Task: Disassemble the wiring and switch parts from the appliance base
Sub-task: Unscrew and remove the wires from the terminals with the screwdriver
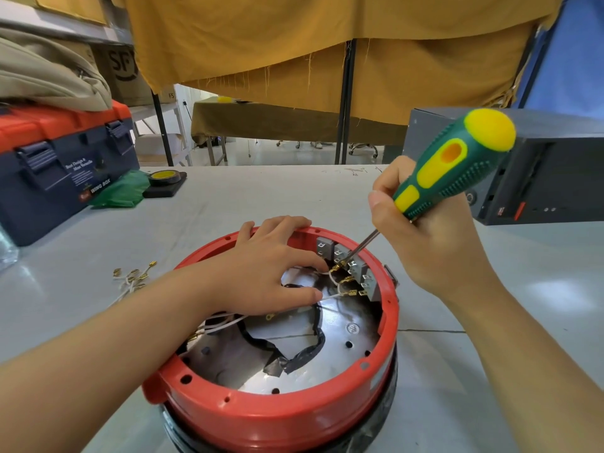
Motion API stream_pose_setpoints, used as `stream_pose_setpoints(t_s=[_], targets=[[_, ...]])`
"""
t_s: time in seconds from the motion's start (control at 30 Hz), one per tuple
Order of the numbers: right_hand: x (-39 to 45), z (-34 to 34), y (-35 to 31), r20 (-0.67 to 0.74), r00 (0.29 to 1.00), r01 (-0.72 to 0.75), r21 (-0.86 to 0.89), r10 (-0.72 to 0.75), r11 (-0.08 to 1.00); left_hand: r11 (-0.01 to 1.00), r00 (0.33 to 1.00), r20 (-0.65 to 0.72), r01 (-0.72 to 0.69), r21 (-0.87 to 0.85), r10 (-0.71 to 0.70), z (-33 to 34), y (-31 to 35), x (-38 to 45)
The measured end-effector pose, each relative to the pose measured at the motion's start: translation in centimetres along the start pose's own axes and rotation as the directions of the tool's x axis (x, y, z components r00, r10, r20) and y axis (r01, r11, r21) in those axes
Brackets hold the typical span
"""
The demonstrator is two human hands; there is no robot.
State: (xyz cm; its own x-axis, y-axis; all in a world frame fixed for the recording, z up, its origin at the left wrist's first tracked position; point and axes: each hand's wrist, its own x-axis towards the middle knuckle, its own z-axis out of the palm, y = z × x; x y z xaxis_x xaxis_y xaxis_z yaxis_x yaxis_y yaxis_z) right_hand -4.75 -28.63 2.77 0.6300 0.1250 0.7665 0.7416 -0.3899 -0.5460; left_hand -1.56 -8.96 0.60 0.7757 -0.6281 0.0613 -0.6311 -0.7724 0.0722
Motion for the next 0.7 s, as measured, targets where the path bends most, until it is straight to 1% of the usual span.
stream_pose_setpoints(t_s=[0.23, 0.47, 0.7], targets=[[0.2, 0.0, 0.9, -0.107, 0.985, -0.124, 0.121, 0.137, 0.985, 1.0, 1.0, 0.005, 0.001, 0.0, -0.001, 0.0, 0.1, 0.0], [0.3, 0.1, 1.1, -0.131, 0.979, -0.131, 0.167, 0.154, 0.977, 1.0, 1.0, 0.006, 0.006, 0.015, -0.006, -0.1, 0.2, 0.0], [0.1, 0.3, 1.2, -0.191, 0.962, -0.156, 0.206, 0.196, 0.966, 1.0, 1.0, 0.001, 0.009, 0.013, -0.009, -0.1, 0.3, 0.0]])
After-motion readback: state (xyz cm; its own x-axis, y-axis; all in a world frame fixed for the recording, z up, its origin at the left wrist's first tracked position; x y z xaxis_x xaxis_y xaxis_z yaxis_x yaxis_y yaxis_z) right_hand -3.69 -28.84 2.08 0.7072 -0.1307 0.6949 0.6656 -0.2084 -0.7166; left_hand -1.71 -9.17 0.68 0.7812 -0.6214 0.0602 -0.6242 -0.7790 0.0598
